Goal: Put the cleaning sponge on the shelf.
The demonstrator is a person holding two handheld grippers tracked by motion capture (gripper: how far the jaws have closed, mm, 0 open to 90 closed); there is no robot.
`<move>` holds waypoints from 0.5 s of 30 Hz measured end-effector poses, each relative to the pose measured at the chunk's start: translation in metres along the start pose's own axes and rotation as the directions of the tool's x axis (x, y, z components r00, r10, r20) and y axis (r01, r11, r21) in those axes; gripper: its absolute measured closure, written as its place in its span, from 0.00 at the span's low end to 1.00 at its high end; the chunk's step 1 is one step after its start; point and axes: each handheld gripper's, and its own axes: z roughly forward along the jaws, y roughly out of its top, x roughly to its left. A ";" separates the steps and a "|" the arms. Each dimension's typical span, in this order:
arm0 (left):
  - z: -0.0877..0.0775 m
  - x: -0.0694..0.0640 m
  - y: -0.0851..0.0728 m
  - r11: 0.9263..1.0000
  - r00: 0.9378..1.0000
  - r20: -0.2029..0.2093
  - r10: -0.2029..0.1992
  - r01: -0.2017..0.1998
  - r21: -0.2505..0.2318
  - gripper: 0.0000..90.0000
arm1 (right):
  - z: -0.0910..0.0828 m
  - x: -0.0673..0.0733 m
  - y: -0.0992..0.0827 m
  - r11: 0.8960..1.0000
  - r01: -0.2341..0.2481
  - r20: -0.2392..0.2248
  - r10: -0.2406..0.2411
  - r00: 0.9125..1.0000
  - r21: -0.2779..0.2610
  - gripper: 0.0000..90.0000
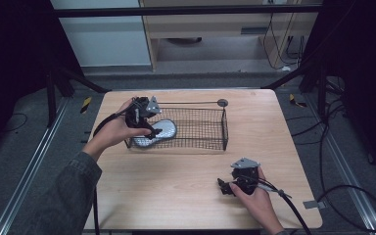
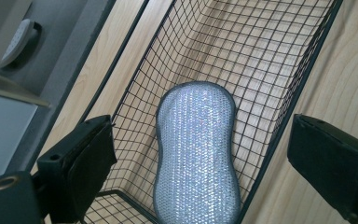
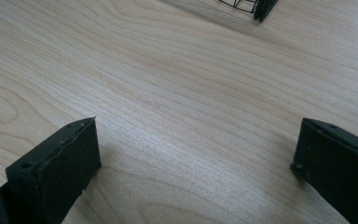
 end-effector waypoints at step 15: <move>-0.007 -0.026 0.000 0.997 0.997 -0.032 -0.072 0.071 -0.030 0.07 | 0.000 0.000 0.000 1.000 0.000 0.000 0.000 1.000 0.000 0.01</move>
